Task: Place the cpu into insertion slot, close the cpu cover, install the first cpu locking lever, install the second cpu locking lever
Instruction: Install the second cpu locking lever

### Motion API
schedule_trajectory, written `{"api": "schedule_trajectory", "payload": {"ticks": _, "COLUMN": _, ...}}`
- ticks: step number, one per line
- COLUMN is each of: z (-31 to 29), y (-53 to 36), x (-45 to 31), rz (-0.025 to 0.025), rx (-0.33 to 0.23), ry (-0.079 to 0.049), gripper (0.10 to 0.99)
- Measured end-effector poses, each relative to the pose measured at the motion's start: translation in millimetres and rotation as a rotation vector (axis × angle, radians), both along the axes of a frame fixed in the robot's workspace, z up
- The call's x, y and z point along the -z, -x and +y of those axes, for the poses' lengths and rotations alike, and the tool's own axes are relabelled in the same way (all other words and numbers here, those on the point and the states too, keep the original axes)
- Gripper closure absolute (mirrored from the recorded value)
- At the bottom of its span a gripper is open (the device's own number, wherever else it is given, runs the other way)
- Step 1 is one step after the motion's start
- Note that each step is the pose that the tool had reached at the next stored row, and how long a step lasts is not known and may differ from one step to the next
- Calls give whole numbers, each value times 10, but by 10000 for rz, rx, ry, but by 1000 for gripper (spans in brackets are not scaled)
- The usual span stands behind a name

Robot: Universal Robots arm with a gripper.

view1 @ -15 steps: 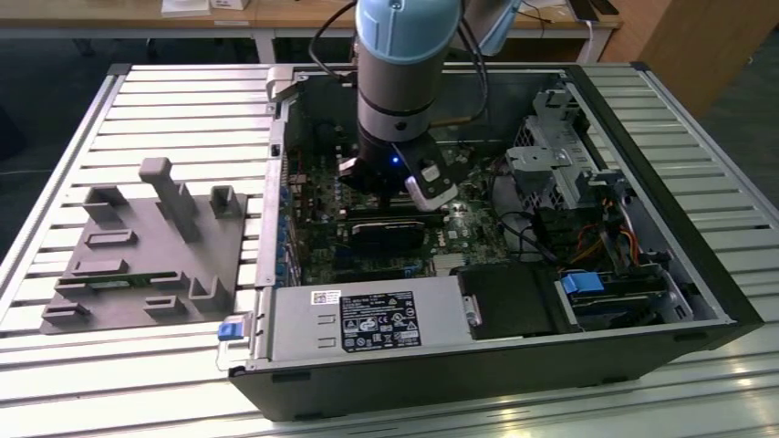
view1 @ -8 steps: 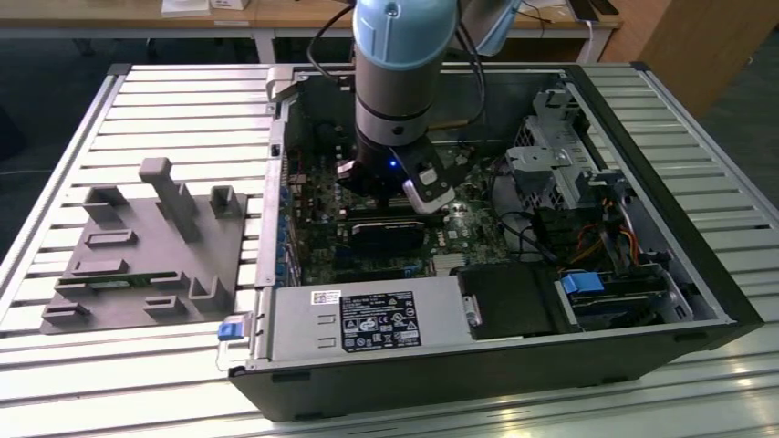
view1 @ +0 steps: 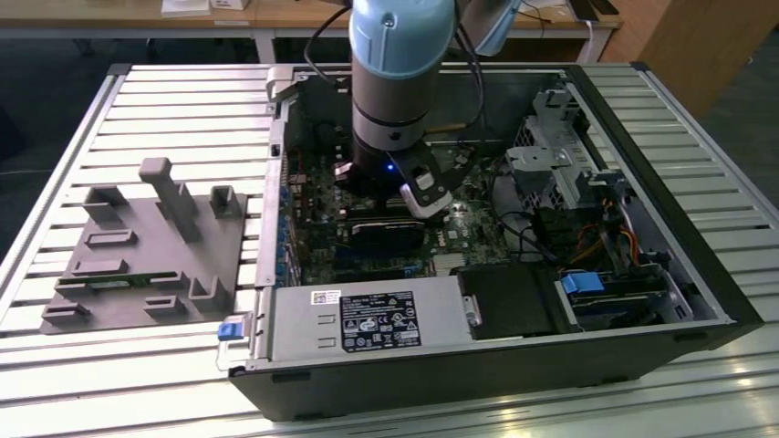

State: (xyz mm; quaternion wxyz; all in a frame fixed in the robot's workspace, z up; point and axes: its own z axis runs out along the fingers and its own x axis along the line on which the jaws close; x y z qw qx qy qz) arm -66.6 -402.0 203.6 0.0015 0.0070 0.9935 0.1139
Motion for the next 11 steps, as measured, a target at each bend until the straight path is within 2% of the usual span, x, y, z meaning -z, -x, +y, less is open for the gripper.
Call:
{"api": "schedule_trajectory", "payload": {"ticks": 5, "z": -42, "y": 23, "x": 0, "rz": -2, "rx": 0, "ry": -162, "gripper": 980}}
{"api": "schedule_trajectory", "payload": {"ticks": 11, "z": -43, "y": 64, "x": 24, "rz": -2, "rx": -1, "ry": -244, "gripper": 980}}
